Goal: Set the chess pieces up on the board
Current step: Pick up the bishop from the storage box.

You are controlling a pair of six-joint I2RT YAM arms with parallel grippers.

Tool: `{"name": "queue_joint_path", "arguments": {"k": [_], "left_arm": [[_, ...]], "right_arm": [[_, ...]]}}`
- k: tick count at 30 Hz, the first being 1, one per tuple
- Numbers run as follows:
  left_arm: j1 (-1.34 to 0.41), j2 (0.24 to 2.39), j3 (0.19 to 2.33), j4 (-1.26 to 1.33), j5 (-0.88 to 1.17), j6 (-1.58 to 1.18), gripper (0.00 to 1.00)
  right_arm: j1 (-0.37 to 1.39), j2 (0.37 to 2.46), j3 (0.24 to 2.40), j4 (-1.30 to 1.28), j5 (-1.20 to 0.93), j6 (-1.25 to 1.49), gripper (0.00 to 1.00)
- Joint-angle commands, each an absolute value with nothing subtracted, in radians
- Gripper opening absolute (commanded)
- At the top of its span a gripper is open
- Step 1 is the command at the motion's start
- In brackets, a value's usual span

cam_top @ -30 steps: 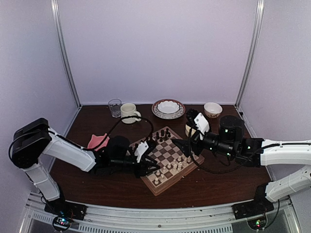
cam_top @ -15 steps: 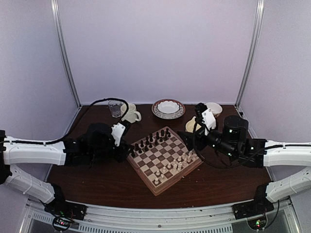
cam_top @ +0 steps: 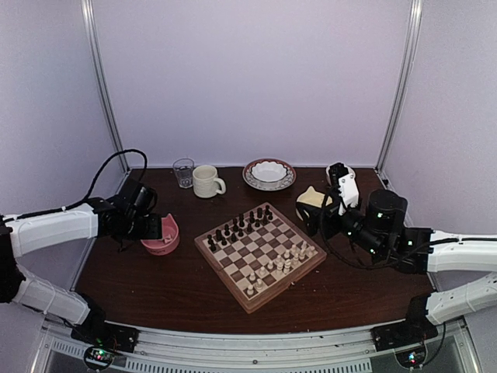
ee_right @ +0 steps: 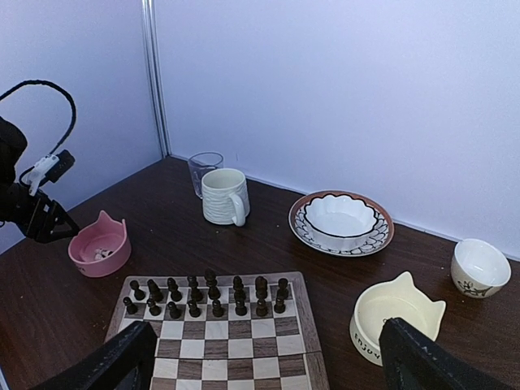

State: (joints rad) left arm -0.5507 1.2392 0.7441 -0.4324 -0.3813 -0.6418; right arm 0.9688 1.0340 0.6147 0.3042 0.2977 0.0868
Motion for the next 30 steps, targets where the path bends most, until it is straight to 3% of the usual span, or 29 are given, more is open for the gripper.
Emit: {"name": "queue_joint_path", "arguments": {"k": [1,10,30], "left_arm": [[-0.503,1.308,0.837,-0.523,-0.334,-0.692,0.59],[-0.489,1.391,0.928,-0.531,-0.213,-0.516,0.36],[-0.472,1.712,1.108,-0.626,-0.254,-0.401,0.35]], "right_arm": [[0.964,1.017,0.602,0.328,0.317,0.104,1.0],[0.964,1.006,0.581,0.36,0.302,0.101,1.0],[0.964,1.004,0.574,0.377,0.292,0.084,1.0]]}}
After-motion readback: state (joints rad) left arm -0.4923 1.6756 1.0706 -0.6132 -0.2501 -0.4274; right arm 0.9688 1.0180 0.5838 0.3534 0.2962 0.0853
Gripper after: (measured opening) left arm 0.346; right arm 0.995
